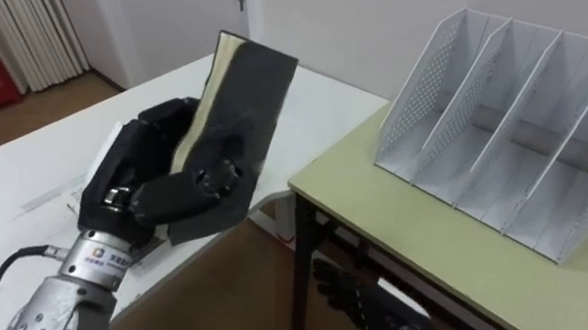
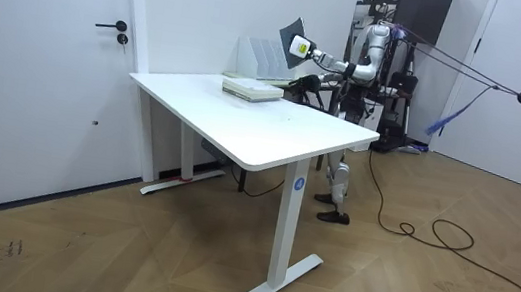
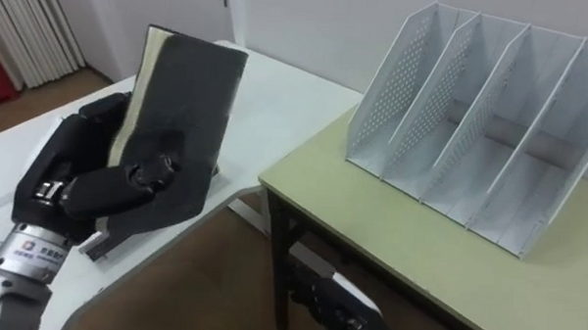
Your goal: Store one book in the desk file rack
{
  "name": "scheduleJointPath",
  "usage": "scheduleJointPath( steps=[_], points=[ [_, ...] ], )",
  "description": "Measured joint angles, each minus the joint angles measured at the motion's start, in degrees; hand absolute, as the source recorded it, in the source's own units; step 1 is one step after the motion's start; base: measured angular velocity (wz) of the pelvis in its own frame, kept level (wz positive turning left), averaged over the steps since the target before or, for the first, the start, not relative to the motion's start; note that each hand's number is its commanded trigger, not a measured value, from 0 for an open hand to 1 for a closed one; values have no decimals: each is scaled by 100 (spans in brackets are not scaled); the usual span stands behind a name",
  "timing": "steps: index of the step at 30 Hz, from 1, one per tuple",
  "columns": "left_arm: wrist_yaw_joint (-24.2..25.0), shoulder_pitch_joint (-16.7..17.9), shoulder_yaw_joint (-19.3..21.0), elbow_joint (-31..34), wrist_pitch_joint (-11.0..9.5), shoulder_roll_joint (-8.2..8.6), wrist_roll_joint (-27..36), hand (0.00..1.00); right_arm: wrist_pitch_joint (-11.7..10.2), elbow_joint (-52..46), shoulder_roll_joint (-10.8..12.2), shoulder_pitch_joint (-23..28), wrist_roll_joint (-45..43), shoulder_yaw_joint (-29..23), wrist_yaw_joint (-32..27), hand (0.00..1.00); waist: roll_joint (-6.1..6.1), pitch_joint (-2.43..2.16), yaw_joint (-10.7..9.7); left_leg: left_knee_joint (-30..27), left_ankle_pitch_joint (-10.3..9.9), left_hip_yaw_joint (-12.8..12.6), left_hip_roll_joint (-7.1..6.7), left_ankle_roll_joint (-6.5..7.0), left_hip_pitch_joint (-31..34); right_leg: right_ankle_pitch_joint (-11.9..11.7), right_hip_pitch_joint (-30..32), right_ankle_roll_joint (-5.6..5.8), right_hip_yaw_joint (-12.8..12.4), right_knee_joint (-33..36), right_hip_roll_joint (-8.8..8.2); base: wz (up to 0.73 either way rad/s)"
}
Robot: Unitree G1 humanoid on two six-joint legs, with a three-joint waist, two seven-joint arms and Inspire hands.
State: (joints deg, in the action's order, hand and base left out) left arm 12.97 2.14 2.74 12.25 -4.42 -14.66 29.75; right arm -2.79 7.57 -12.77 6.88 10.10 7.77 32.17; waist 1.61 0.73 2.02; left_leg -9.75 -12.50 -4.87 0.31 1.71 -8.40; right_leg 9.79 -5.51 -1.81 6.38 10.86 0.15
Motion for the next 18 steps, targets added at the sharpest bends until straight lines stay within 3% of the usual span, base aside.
scheduleJointPath(
  steps=[3, 7, 9, 18],
  points=[
    [396, 57, 236, -2, 7, -13, 578, 100, 59, -5, -4, -17, 697, -332, 340, 0, -68, 29, 19, 0, 0, -11, 5, 0, 7, 0, 24, 0, -7, 1, 1, 0],
    [1058, 162, 501, -162, 98, -65, 1245, 100, 312, -41, -101, -16, 1503, -753, 784, 0, -127, 7, 51, -25, -1, -11, 5, -1, 82, -1, 66, 0, 0, -2, -2, 0],
    [1294, 161, 517, -328, 192, -75, 1367, 100, 326, -48, -118, -17, 1807, -870, 944, 0, -133, -1, 55, -39, -2, -18, 6, -2, 75, -1, 57, 0, 3, 5, -5, 0],
    [2411, 94, 564, -614, 866, -133, 1773, 100, 928, -418, -103, -74, 2792, -1035, 1873, 0, -130, -3, 116, -107, -10, -50, 22, 0, 206, 6, 253, -10, 3, 138, -15, 0]
  ],
)
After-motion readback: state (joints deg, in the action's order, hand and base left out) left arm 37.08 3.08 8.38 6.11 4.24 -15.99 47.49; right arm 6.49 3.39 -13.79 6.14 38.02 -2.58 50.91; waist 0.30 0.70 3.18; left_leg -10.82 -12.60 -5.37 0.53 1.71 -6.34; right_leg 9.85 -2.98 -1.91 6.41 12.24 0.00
